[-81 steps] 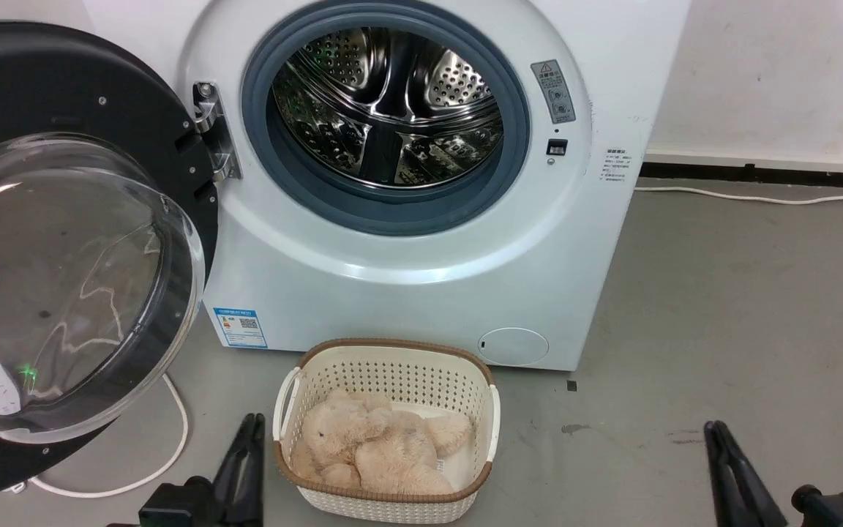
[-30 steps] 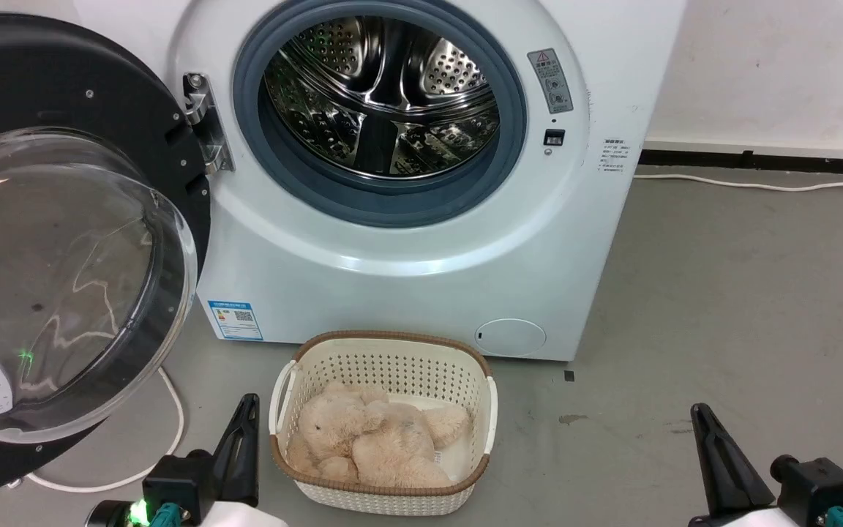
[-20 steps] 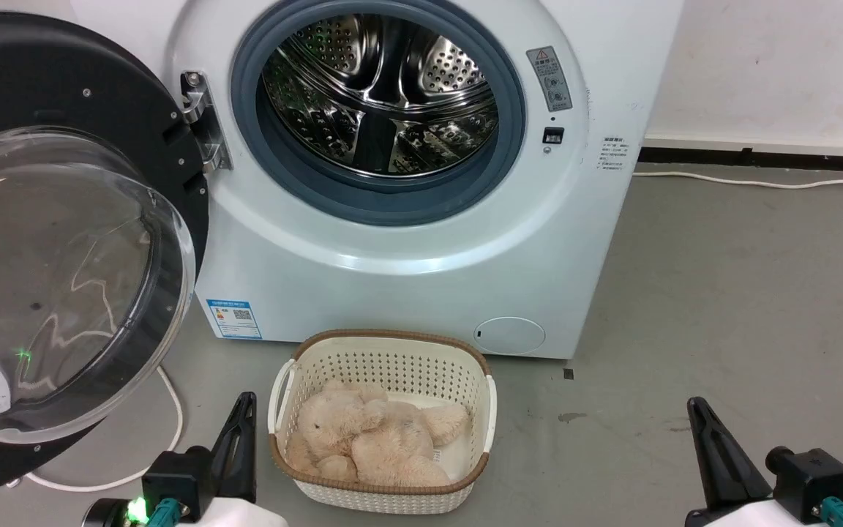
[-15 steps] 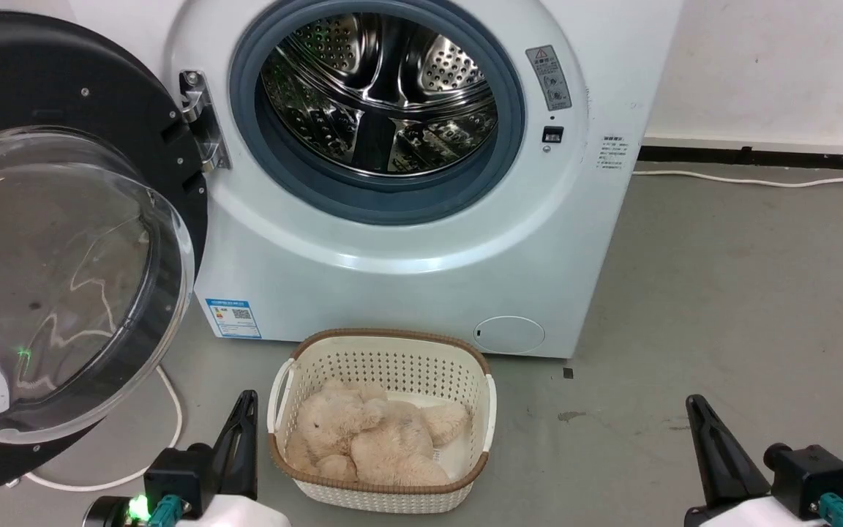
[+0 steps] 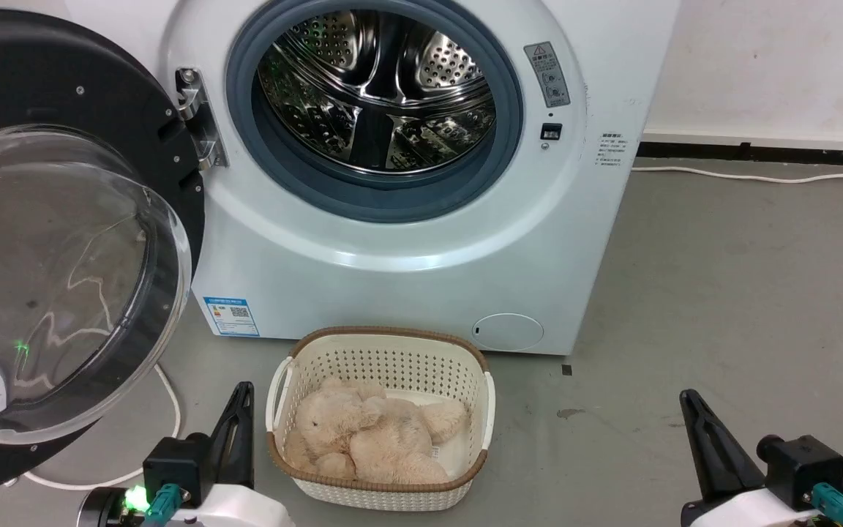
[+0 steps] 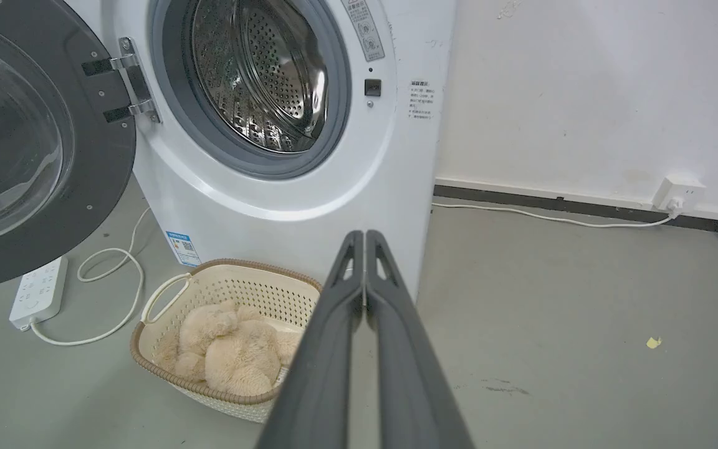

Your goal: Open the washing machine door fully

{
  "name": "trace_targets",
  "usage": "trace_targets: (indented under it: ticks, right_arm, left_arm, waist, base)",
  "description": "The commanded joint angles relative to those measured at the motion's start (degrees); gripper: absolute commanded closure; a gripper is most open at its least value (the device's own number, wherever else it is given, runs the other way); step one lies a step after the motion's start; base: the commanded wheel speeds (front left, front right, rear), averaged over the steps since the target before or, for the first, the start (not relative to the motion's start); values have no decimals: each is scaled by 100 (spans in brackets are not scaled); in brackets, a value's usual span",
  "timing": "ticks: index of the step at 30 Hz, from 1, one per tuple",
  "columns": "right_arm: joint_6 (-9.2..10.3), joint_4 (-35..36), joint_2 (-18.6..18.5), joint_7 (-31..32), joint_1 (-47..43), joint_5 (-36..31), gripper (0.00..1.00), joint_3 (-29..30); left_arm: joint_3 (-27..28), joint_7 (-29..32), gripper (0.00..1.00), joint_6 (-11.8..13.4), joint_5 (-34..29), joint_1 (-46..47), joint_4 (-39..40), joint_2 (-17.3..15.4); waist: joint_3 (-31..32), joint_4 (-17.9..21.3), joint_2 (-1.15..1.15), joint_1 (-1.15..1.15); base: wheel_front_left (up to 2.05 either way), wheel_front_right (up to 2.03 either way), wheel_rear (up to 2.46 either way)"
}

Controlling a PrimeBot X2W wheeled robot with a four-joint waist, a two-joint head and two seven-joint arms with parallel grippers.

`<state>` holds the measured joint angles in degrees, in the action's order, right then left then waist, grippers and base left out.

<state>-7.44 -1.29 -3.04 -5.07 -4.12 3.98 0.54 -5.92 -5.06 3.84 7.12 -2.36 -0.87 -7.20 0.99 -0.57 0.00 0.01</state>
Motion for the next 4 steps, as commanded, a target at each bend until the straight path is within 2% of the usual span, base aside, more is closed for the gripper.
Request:
trace_targets:
  ticks: [1,4]
  right_arm:
    - [-3,41,11,33,111,-59,100,-15]
    - [-3,47,11,67,132,-83,100,-18]
  left_arm:
    - [64,33,100,-52,-66,68,28,46]
    - [102,67,100,-76,-113,80,33,74]
  waist:
    - [-4,2,0,0]
    - [-11,6,0,0]
  base:
    - [0,0,0]
    - [0,0,0]
